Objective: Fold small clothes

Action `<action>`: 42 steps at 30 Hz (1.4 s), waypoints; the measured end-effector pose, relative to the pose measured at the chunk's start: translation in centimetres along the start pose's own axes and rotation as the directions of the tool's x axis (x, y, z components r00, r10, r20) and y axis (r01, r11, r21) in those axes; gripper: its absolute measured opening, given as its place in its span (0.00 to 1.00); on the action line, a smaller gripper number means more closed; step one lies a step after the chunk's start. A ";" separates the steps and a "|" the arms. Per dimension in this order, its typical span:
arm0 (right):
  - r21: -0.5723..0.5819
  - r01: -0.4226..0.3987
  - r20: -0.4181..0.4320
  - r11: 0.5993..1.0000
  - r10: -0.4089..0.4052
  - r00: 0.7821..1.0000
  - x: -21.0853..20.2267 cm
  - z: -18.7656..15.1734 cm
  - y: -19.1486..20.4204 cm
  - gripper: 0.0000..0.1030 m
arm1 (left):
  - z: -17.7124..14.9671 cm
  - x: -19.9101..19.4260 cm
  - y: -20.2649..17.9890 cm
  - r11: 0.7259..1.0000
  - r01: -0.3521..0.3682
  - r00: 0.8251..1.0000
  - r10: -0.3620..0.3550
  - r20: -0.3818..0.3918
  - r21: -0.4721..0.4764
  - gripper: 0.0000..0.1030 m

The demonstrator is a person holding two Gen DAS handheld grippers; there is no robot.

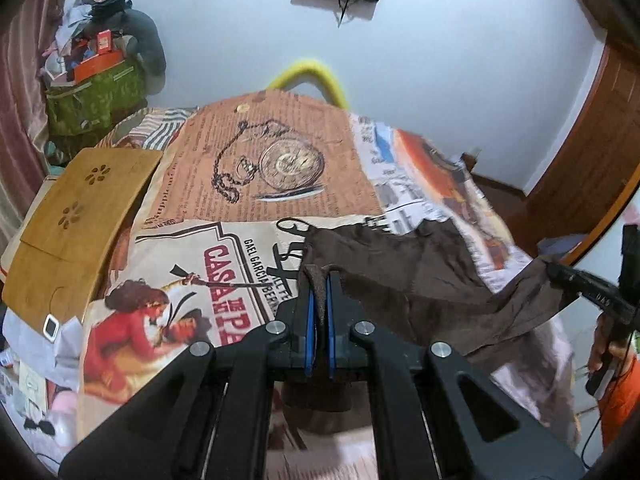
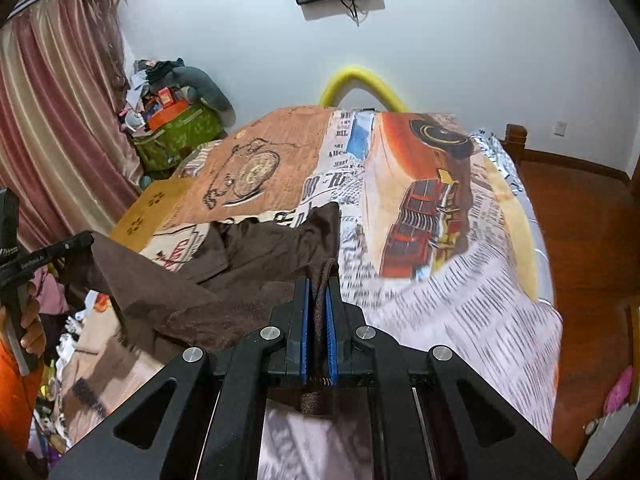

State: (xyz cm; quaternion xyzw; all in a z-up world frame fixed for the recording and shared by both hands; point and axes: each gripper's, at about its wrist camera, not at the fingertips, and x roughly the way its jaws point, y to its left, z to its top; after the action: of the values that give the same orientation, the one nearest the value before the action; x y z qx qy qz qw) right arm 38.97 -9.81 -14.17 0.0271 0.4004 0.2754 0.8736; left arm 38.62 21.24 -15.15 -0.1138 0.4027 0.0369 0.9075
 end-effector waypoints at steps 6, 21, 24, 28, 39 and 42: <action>0.003 0.015 -0.026 1.000 -0.015 1.000 4.4 2.0 -1.0 0.06 | 0.8 5.5 1.1 0.999 -0.048 0.998 0.049 -0.026 0.022 0.04; -0.008 0.099 -0.120 0.995 -0.099 0.988 8.4 1.2 -2.1 0.35 | -0.2 10.7 5.0 0.992 -0.125 0.983 0.121 -0.138 -0.017 0.26; -0.056 0.099 -0.072 0.994 -0.103 0.992 6.2 1.6 -1.0 0.45 | 0.1 7.9 5.0 0.994 -0.111 0.991 0.108 -0.079 -0.026 0.42; -0.110 0.043 -0.048 0.993 -0.048 0.998 3.7 1.4 1.0 0.61 | -0.3 5.4 3.9 0.995 -0.095 0.994 0.095 -0.057 0.005 0.55; -0.218 0.007 -0.110 0.976 -0.032 0.993 4.6 -1.9 4.6 0.64 | -5.0 6.0 -0.3 0.979 -0.099 0.986 0.121 -0.118 0.176 0.84; -0.242 0.026 -0.137 0.970 -0.061 0.989 6.1 -2.5 4.8 0.64 | -5.5 7.8 -0.5 0.974 -0.111 0.978 0.142 -0.153 0.196 0.84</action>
State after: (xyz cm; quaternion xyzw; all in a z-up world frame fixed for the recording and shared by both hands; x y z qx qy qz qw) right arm 38.20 -3.07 -18.73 -0.1073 0.4266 0.3037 0.8451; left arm 39.98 19.23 -24.34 -0.0050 0.4852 0.0474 0.8731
